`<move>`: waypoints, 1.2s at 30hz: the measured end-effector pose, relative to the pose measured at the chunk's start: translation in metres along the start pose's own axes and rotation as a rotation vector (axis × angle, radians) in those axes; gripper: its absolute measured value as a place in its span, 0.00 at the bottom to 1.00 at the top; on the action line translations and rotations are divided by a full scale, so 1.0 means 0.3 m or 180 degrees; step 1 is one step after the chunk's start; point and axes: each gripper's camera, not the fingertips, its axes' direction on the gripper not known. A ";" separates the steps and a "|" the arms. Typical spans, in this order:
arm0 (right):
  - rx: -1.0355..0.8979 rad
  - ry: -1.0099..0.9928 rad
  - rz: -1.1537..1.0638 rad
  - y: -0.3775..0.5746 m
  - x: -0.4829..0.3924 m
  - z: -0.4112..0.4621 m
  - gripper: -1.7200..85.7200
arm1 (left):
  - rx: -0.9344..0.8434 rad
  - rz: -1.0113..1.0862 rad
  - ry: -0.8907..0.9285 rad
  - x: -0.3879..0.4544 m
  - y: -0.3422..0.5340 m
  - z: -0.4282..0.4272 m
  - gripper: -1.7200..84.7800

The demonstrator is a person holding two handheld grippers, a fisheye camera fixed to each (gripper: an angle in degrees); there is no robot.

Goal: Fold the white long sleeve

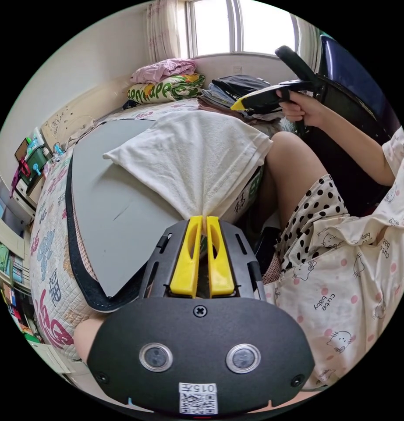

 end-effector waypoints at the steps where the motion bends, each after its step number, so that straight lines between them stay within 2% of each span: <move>1: -0.0140 0.0082 0.0079 -0.027 -0.001 0.034 0.01 | 0.0000 -0.0011 0.0003 -0.003 0.003 0.007 0.03; 4: -0.0537 0.0113 0.0359 -0.039 0.032 0.135 0.01 | 0.0015 -0.0050 0.0038 -0.017 0.014 0.030 0.03; 7: -0.0402 -0.0264 0.0744 -0.043 0.063 0.121 0.01 | 0.0021 -0.0022 -0.0008 -0.018 0.031 0.064 0.03; 13: -0.0508 -0.0169 0.0580 -0.142 -0.039 0.073 0.01 | 0.0040 -0.0090 0.0060 -0.074 0.066 0.140 0.03; 19: -0.0226 -0.0343 0.0931 -0.109 -0.124 -0.009 0.01 | 0.0128 -0.0264 0.0228 -0.175 0.129 0.213 0.03; 26: -0.0240 -0.0419 0.1054 -0.140 -0.287 -0.148 0.01 | 0.0226 -0.0951 0.0635 -0.349 0.208 0.321 0.03; 28: -0.0038 -0.0413 0.1173 -0.158 -0.343 -0.234 0.01 | 0.0256 -0.1060 0.0753 -0.391 0.229 0.345 0.02; 30: 0.0110 -0.0320 0.1614 -0.192 -0.386 -0.335 0.01 | 0.0260 -0.1141 0.0860 -0.432 0.248 0.370 0.02; 32: 0.0371 -0.0190 0.2373 -0.255 -0.443 -0.503 0.01 | 0.0257 -0.1213 0.0934 -0.479 0.272 0.396 0.02; 36: 0.1474 -0.0620 0.2307 -0.358 -0.644 -0.790 0.01 | 0.0330 -0.1285 0.0980 -0.534 0.301 0.433 0.01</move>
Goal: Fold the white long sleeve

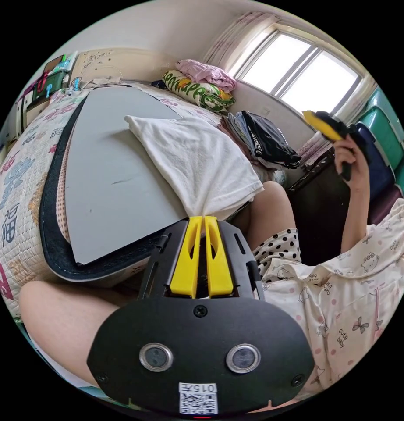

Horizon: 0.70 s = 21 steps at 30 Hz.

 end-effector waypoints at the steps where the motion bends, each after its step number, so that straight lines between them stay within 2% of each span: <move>1: 0.0229 -0.0181 -0.0064 0.007 -0.110 -0.057 0.01 | 0.0013 -0.0020 0.0011 -0.021 0.001 0.012 0.01; 5: 0.0811 -0.0324 -0.0346 0.058 -0.427 -0.211 0.01 | 0.0008 -0.0007 0.0131 -0.074 -0.004 0.064 0.01; 9: 0.1101 -0.0479 -0.0504 0.111 -0.561 -0.291 0.01 | 0.0072 0.0062 0.0197 -0.109 0.001 0.098 0.01; 17: 0.0766 -0.1220 -0.0482 0.180 -0.656 -0.337 0.01 | 0.0080 -0.0071 0.0328 -0.225 0.017 0.216 0.01; 21: 0.0826 -0.1239 -0.0569 0.221 -0.700 -0.347 0.01 | 0.0066 -0.0059 0.0336 -0.250 0.005 0.262 0.01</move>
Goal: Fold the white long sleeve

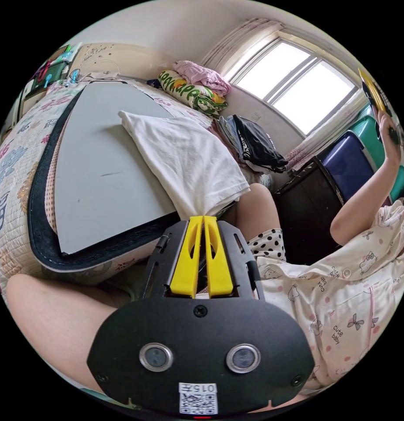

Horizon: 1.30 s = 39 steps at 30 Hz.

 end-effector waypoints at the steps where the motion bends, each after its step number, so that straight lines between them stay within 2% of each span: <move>1: 0.0040 -0.0035 -0.0012 0.010 -0.009 -0.008 0.01 | 0.0002 0.0010 -0.0008 -0.008 -0.005 0.014 0.01; 7: 0.0057 -0.0212 -0.0062 0.054 -0.022 -0.018 0.01 | -0.0007 0.0057 -0.0031 -0.046 -0.030 0.078 0.01; 10: 0.0065 -0.0399 -0.0070 0.070 -0.002 -0.009 0.01 | 0.0015 0.0213 0.0144 -0.061 -0.040 0.101 0.01; 14: 0.0328 -0.0191 -0.0326 0.100 -0.005 0.002 0.01 | -0.0036 0.0336 0.0443 -0.094 -0.057 0.133 0.01; 19: 0.0281 0.0253 -0.0955 0.139 0.056 0.085 0.01 | 0.0211 0.0371 0.0330 -0.117 -0.067 0.128 0.02; 22: 0.0137 0.0955 -0.1204 0.158 0.218 0.184 0.01 | 0.0304 0.0326 0.0250 -0.151 -0.114 0.137 0.04; 24: -0.0187 0.1162 -0.1231 0.168 0.371 0.262 0.01 | 0.0364 0.0250 0.0205 -0.183 -0.160 0.141 0.06; 26: -0.0883 0.0901 -0.1244 0.196 0.620 0.368 0.02 | 0.0448 0.0041 0.0123 -0.242 -0.239 0.135 0.09; 29: -0.1397 0.0516 -0.1042 0.234 0.913 0.453 0.02 | 0.0601 -0.0238 -0.0129 -0.323 -0.361 0.111 0.11; 32: -0.1665 0.0458 -0.0919 0.251 1.099 0.534 0.05 | 0.0611 -0.0345 -0.0364 -0.400 -0.520 0.121 0.15; 36: -0.1651 0.0534 -0.0831 0.244 1.294 0.650 0.12 | 0.0446 -0.0341 -0.0365 -0.491 -0.733 0.205 0.20; 39: -0.1935 0.0834 -0.0732 0.217 1.505 0.789 0.17 | 0.0309 -0.0311 -0.0574 -0.539 -0.886 0.298 0.23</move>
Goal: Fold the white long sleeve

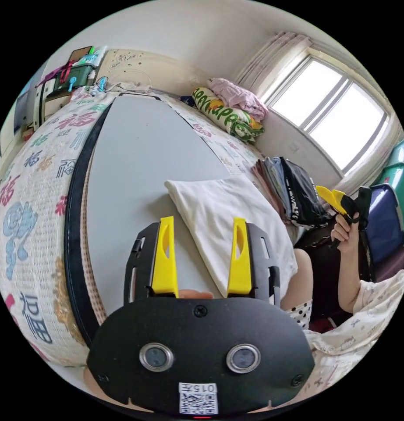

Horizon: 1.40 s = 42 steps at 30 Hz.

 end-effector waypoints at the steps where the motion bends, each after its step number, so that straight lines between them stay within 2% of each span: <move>1: -0.0118 0.0126 0.0047 -0.025 0.081 0.065 0.18 | -0.0026 0.0051 -0.0099 0.007 -0.045 0.039 0.24; 9: -0.0697 0.0503 0.0547 -0.124 0.591 0.424 0.19 | -0.0306 0.0204 -0.0328 0.029 -0.178 0.247 0.25; 16: -0.0895 0.0279 0.0653 -0.162 0.868 0.636 0.20 | -0.0188 0.0140 -0.0140 0.014 -0.139 0.249 0.22; 24: -0.1040 0.0341 0.0611 -0.068 1.060 0.751 0.10 | -0.0284 -0.0171 0.0515 -0.044 -0.027 0.228 0.10; 30: -0.0471 0.0188 0.0158 0.023 1.005 0.532 0.09 | 0.0486 0.0147 0.0668 0.105 0.174 -0.185 0.09; 36: 0.0195 -0.0407 -0.0794 0.113 0.741 0.257 0.09 | 0.1683 0.0537 0.0473 0.260 0.620 -0.952 0.09; 38: 0.0280 -0.0586 -0.1326 0.160 0.587 0.227 0.09 | 0.2073 0.0666 0.0089 0.335 0.875 -1.274 0.09; 42: 0.0419 -0.0920 -0.1910 0.244 0.366 0.263 0.08 | 0.2454 0.0622 -0.0566 0.439 1.286 -1.737 0.09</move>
